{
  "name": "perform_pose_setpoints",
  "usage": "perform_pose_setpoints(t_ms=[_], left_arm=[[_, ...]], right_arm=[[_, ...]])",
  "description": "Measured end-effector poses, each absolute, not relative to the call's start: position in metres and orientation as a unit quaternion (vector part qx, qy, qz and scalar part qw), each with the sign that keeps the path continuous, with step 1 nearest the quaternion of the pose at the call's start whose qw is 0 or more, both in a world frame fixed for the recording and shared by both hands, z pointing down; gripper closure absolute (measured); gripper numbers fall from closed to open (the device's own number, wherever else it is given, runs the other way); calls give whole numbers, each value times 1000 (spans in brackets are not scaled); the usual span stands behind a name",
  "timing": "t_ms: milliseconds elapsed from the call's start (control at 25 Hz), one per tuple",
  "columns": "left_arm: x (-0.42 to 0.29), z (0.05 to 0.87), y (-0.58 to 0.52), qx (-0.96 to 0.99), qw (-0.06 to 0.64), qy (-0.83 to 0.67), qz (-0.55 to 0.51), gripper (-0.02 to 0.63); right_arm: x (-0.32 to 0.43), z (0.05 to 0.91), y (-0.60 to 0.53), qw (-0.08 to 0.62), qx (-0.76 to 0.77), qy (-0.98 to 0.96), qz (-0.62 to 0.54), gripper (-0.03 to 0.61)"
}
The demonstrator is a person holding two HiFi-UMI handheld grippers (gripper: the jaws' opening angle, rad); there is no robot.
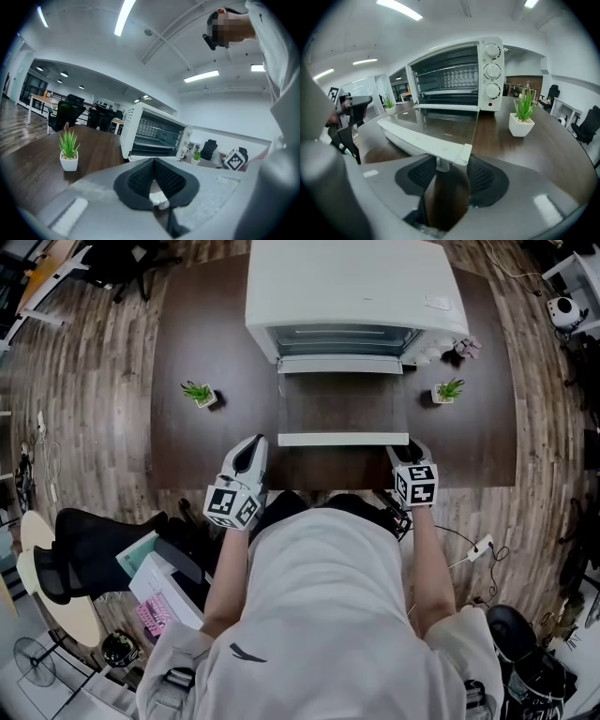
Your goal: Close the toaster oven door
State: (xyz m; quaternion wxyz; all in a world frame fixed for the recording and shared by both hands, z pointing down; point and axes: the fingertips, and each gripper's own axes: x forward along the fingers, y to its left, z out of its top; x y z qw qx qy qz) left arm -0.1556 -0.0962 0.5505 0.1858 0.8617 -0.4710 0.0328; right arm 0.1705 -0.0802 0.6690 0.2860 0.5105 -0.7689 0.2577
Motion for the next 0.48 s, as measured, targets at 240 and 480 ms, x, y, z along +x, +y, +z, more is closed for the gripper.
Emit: perform_pose_setpoints(t_ms=[240,480], left_arm=[[-161,551,-92,859,187,-475,35,612],[-159,550,-90,862,186,-470,35,612]], right_arm=[[170,659,-85,228,501,-791,268,421],[165,622,-93,181,499,-810,249,445]])
